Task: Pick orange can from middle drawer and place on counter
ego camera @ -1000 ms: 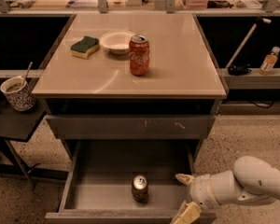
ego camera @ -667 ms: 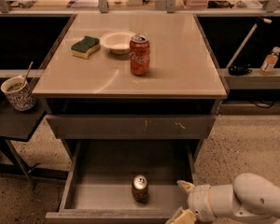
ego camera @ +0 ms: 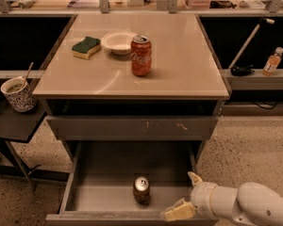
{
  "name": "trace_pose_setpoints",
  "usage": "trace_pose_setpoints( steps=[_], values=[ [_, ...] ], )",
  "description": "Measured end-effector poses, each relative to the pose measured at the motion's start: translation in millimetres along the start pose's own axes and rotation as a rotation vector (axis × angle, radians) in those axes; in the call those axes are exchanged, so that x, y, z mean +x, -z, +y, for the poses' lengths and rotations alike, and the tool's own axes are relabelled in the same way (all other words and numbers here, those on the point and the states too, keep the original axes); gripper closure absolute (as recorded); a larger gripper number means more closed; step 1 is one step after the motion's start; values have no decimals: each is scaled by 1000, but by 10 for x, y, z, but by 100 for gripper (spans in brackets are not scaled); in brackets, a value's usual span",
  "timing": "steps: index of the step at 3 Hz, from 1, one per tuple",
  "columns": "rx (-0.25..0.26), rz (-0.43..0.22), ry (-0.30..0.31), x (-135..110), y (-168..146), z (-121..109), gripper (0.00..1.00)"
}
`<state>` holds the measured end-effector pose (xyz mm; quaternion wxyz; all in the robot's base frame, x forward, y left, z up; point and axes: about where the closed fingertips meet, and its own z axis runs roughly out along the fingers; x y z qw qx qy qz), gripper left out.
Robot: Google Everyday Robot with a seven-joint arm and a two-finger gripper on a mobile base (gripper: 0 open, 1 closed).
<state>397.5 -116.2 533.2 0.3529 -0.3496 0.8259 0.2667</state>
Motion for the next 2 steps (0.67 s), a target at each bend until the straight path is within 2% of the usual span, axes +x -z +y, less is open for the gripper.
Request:
trace_pose_setpoints(
  steps=[1,2],
  values=[
    [-12,-42,15,-70,-192,2,0],
    [-6,-117,12,-322,-568,-116,0]
  ],
)
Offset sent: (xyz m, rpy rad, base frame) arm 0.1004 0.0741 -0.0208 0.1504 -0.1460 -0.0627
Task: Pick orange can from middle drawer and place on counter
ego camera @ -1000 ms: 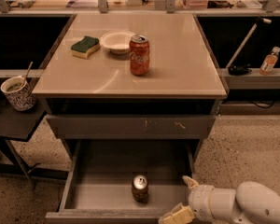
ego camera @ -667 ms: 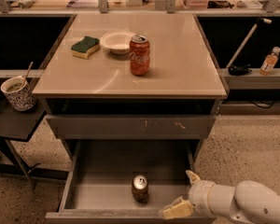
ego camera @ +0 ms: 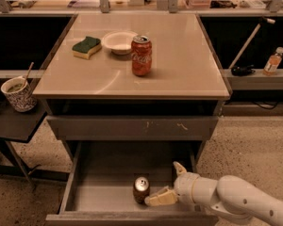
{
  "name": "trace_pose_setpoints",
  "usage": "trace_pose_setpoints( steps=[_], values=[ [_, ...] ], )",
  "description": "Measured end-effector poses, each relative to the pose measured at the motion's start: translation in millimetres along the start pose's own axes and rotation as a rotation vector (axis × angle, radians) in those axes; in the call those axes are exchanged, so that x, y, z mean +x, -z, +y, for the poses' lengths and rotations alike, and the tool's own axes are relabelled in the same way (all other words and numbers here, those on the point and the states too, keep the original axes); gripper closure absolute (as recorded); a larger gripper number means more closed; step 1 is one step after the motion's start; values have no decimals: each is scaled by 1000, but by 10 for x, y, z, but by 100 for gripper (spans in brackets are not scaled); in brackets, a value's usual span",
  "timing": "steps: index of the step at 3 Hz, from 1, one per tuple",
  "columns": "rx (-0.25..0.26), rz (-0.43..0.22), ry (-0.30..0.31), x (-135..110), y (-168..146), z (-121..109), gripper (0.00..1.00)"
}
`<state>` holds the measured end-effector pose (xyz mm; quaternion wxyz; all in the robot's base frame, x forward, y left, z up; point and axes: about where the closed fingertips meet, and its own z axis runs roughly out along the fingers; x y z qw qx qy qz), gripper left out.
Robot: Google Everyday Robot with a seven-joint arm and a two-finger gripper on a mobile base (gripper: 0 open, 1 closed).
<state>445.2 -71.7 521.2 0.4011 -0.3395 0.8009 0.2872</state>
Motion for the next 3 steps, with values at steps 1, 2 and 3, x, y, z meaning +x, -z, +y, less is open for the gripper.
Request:
trace_pose_setpoints(
  steps=[1,2,3],
  values=[
    [6,-5,-10,25,-35,-21,0],
    [21,3,-2,29,-56,-28,0],
    [24,79,12,164,-892,-83,0]
  ],
)
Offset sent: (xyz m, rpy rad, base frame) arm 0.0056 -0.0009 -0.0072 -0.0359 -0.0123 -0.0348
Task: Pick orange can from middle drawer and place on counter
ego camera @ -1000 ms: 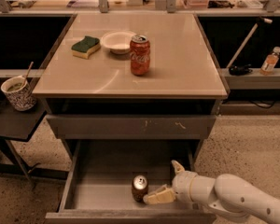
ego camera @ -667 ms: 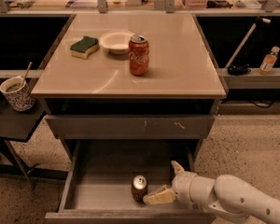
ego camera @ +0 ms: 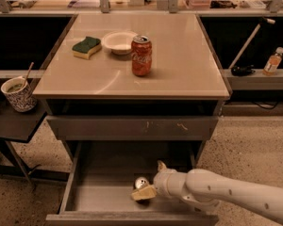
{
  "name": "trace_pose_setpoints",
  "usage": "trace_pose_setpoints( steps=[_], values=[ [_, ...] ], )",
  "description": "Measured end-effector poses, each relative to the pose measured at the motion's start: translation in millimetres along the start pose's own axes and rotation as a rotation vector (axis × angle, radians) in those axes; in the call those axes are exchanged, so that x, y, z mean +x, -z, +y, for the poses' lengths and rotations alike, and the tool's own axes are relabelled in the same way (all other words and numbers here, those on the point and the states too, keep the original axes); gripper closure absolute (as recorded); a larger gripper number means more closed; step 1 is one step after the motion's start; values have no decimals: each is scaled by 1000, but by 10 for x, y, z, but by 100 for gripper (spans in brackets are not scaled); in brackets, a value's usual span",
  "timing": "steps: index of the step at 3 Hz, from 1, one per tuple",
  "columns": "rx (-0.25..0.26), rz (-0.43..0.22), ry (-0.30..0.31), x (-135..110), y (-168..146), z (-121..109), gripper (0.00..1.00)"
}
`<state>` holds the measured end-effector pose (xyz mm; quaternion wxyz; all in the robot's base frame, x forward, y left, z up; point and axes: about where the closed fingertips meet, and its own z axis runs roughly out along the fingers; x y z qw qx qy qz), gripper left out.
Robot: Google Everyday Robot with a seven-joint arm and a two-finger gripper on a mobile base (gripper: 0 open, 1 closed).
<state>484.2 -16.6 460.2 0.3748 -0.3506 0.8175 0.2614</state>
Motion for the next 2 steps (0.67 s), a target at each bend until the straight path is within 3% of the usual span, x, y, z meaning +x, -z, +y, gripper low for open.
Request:
trace_pose_setpoints(
  steps=[1,2],
  values=[
    [-18,1,9,-48,-99,49,0],
    [-7,34,-28,104,-218,-29,0]
  ],
)
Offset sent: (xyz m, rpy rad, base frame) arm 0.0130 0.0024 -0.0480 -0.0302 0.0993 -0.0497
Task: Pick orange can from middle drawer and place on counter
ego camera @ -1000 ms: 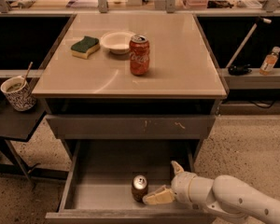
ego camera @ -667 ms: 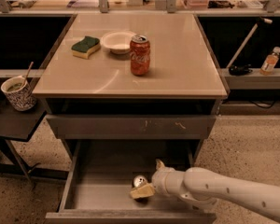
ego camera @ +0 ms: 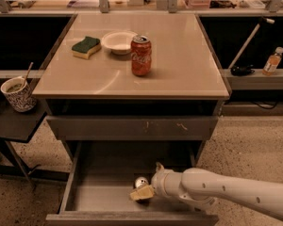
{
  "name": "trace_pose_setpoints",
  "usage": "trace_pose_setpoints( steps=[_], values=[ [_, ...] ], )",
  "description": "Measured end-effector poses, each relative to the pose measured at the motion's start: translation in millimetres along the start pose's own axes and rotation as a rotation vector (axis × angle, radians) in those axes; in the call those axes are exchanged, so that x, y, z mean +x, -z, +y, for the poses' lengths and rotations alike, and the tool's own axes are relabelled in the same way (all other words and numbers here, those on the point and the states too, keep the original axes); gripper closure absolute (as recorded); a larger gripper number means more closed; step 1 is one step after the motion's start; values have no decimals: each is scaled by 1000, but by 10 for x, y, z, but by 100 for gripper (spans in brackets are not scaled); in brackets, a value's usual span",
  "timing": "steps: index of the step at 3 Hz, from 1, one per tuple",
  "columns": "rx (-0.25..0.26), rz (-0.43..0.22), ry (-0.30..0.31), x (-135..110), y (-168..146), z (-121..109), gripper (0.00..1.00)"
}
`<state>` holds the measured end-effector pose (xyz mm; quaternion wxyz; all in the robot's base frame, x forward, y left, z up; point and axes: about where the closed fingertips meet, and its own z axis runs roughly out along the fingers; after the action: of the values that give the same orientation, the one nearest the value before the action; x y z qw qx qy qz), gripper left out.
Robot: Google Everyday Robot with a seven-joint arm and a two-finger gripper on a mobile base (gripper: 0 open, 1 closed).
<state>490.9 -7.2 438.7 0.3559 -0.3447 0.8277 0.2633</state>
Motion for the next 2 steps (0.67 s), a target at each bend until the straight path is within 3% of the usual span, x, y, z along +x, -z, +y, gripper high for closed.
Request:
trace_pose_setpoints(
  steps=[2],
  values=[
    [-3,13,-19,111,-84,81,0]
  ],
)
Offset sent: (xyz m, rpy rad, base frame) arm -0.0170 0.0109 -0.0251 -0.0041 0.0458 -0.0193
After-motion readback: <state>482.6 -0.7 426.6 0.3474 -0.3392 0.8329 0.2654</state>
